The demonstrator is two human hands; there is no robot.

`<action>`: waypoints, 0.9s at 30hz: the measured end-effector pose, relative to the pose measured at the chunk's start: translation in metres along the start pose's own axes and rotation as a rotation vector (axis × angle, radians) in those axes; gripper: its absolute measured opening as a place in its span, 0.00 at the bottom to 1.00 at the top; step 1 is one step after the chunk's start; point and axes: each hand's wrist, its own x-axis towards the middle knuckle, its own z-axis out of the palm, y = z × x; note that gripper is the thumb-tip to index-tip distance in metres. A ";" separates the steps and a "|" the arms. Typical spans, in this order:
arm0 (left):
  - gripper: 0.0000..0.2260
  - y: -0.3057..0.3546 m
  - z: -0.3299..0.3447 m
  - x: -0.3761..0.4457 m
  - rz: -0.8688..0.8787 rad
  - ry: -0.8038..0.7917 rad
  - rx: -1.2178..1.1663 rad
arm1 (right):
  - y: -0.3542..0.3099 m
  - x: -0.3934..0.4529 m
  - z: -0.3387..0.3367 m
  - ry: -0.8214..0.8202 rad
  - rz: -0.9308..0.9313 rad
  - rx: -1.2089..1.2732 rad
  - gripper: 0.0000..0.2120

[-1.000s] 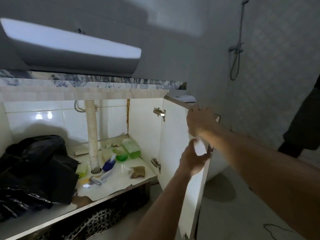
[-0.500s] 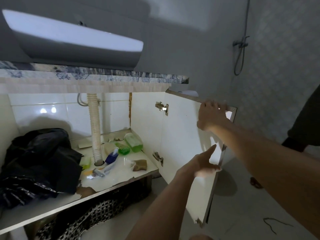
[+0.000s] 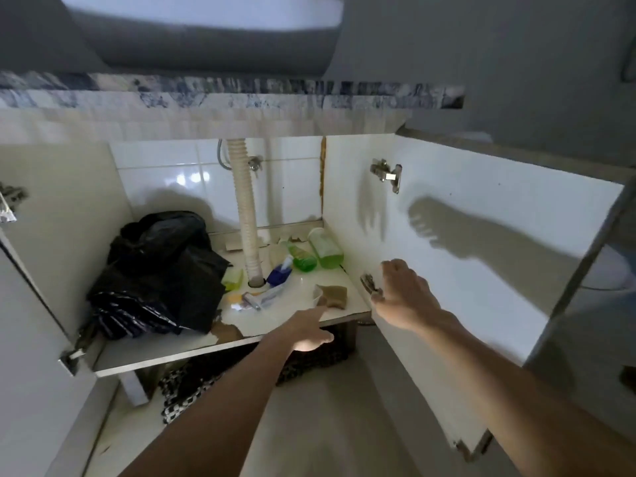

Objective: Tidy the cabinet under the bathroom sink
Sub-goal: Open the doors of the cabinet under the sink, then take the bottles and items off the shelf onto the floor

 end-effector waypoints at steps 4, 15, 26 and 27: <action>0.27 -0.043 -0.005 0.024 -0.148 0.053 0.076 | 0.008 0.054 0.064 -0.102 -0.003 0.222 0.23; 0.25 -0.042 -0.054 0.105 -0.382 0.167 -0.008 | 0.008 0.143 0.137 -0.122 0.217 0.893 0.14; 0.13 -0.077 -0.053 0.189 -0.228 0.351 -0.608 | -0.015 0.220 0.166 -0.094 0.305 0.862 0.19; 0.13 -0.079 -0.053 0.202 -0.222 0.349 -0.637 | -0.019 0.232 0.171 -0.099 0.300 0.807 0.19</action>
